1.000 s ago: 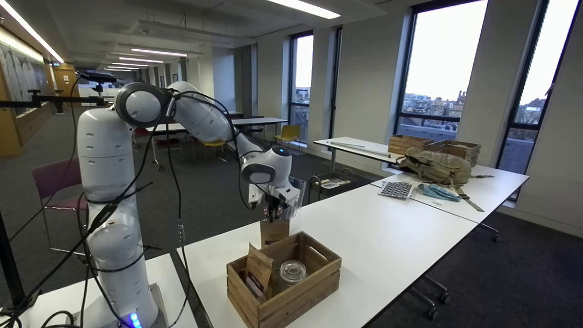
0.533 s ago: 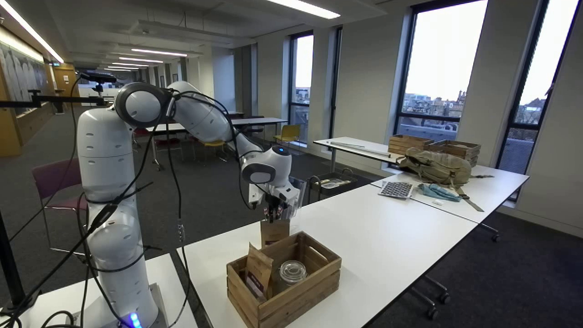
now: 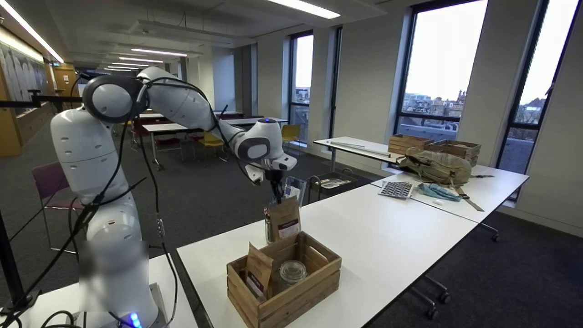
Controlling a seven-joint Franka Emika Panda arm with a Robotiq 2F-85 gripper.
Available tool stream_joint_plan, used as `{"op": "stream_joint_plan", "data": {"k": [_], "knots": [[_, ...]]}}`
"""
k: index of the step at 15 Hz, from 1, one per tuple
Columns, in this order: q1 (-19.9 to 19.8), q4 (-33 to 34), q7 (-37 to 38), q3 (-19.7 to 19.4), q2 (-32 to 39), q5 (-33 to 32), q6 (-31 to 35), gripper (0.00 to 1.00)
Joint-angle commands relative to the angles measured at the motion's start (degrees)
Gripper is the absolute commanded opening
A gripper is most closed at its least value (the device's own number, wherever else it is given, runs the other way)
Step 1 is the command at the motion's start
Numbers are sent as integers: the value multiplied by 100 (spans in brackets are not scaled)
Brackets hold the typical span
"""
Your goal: Put the brown paper bag in the box
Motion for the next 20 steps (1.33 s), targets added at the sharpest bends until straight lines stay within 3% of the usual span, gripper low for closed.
{"op": "stream_joint_plan", "data": {"k": [1, 5, 12, 20], "knots": [[-60, 58, 246, 169, -772, -579, -177, 0], [-142, 249, 433, 247, -1153, -719, -365, 0], [-244, 474, 1535, 78, -985, 491, -430, 0], [-695, 340, 2959, -164, -895, 876, -61, 0]]}}
